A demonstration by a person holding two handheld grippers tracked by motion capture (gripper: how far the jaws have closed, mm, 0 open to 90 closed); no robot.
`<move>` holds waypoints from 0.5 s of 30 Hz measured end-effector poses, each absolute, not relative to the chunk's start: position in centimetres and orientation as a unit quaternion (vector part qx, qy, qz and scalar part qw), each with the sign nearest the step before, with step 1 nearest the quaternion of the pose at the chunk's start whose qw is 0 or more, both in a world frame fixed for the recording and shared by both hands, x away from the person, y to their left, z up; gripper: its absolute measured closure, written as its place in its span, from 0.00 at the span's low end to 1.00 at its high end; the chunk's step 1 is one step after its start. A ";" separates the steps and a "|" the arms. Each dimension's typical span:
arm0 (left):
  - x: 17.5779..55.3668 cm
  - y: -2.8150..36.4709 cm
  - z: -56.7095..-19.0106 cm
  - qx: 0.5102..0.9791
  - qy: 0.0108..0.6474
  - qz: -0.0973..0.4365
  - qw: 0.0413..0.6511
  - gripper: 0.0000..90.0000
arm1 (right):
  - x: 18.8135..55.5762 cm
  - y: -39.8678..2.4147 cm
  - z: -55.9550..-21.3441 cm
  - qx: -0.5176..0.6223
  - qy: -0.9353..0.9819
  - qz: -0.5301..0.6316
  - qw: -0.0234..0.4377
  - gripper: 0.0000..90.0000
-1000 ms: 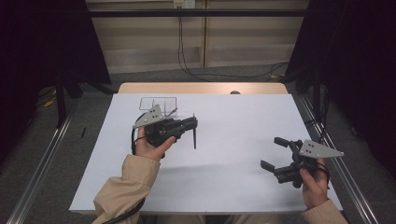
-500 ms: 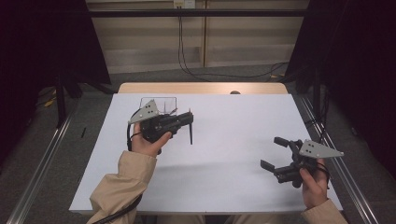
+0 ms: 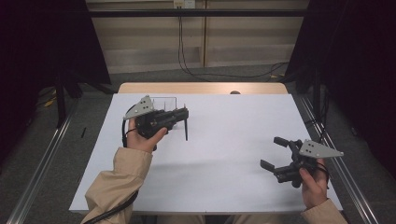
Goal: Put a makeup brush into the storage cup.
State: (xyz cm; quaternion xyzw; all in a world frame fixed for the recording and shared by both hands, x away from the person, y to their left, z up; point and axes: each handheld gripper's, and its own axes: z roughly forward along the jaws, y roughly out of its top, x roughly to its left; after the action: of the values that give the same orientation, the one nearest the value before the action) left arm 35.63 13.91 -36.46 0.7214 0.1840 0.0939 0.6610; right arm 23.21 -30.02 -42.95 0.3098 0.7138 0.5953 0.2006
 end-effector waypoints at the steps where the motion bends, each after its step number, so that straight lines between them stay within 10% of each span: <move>1: 35.7 14.0 -36.4 0.721 0.185 0.095 0.661 0.93 | 23.2 -30.0 -43.0 0.310 0.713 0.596 0.201 0.00; 15: 36.2 15.2 -36.0 0.718 0.198 0.102 0.660 0.93 | 23.2 -30.0 -43.0 0.310 0.713 0.597 0.200 0.00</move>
State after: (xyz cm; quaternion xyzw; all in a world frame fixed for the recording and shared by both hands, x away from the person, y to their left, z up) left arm 36.21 15.15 -35.98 0.7176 0.1979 0.1025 0.6598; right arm 23.23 -29.97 -43.00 0.3096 0.7126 0.5970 0.1995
